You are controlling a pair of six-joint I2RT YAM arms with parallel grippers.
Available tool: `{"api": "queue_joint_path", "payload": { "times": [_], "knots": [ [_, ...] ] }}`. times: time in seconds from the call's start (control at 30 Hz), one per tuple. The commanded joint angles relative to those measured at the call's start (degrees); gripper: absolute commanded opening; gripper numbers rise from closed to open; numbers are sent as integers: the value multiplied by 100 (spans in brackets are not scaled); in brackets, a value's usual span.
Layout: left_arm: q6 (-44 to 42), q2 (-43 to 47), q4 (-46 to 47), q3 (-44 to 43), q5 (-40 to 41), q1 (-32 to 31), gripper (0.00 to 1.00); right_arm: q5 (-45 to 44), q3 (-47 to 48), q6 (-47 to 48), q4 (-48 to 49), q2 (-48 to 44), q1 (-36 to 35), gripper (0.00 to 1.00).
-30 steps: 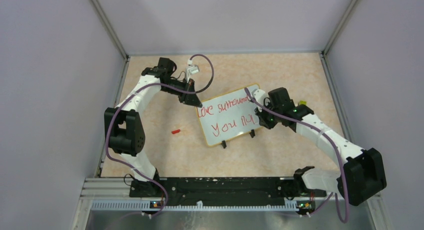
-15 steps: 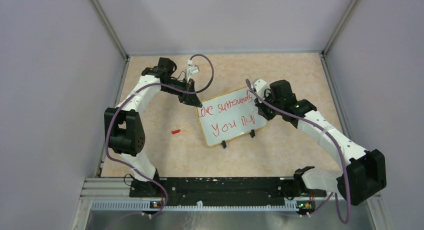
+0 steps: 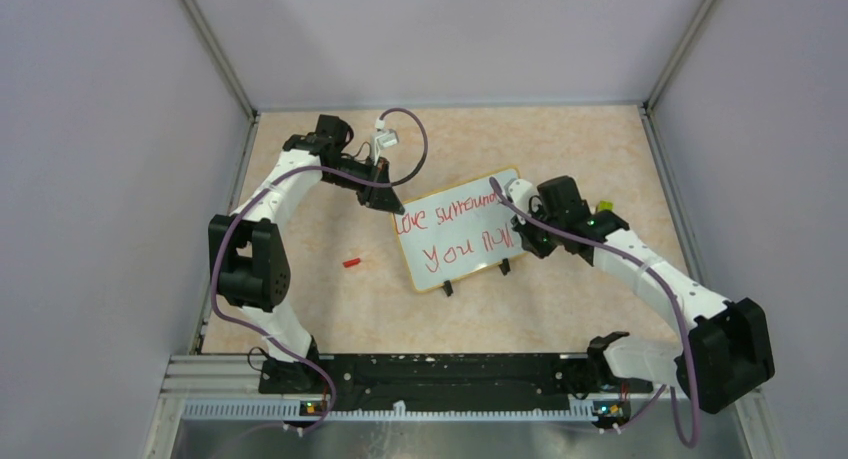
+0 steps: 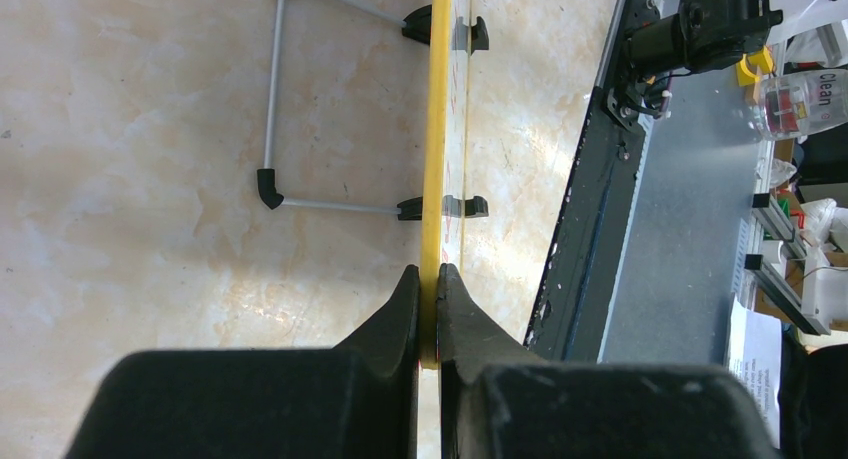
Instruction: Write a sentence on the whiteboard
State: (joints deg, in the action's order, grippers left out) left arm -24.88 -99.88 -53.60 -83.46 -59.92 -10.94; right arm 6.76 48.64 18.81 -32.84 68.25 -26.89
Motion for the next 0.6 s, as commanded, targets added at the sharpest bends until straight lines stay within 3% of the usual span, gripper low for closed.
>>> {"api": "queue_joint_path", "payload": {
  "times": [0.0,0.57],
  "knots": [
    [1,73,50,-28,257,-57,0,-132,185,94,181,-113,-35,0],
    [-1,109,51,-4,277,-57,0,-231,886,211,77,10,-35,0]
  ]
}}
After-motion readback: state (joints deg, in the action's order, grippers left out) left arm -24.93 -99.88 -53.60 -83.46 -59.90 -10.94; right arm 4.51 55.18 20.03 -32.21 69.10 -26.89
